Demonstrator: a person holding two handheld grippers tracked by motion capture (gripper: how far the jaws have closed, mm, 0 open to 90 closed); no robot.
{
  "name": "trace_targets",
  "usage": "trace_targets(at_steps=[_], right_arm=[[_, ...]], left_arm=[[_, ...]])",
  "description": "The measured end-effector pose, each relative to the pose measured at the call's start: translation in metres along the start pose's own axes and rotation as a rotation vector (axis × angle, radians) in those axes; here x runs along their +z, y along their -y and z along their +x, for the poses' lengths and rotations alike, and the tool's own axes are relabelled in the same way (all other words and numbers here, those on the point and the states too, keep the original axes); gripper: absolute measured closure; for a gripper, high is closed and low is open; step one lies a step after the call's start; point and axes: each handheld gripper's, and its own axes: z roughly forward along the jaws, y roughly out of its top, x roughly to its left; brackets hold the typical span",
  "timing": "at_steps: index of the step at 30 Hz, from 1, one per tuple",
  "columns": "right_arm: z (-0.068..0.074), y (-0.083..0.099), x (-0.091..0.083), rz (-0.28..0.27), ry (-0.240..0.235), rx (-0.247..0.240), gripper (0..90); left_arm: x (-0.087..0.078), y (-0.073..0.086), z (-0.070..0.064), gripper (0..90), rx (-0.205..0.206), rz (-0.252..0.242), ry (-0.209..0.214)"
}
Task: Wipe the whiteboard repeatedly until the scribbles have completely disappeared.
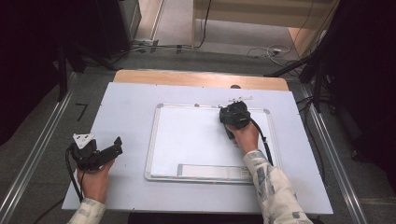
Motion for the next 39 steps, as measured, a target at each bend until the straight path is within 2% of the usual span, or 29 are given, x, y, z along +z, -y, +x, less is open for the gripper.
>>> trace_targets(at_steps=[8, 22, 27, 39], right_arm=[[-0.005, 0.002, -0.001, -0.002, 0.006, 0.008, 38.0], [0.003, -0.001, 0.001, -0.004, 0.019, 0.007, 38.1], [0.016, -0.006, 0.005, -0.006, 0.004, -0.011, 38.1], [0.060, -0.018, 0.016, -0.011, -0.042, -0.070, 38.1]], left_arm=[[0.000, 0.000, 0.000, 4.0, 0.000, 0.001, -0.003], [0.003, -0.002, -0.005, 4.1, 0.007, 0.001, 0.006], [0.002, -0.002, -0.004, 4.0, 0.006, -0.002, 0.007], [0.000, -0.002, 0.000, 4.1, -0.004, -0.007, 0.008]])
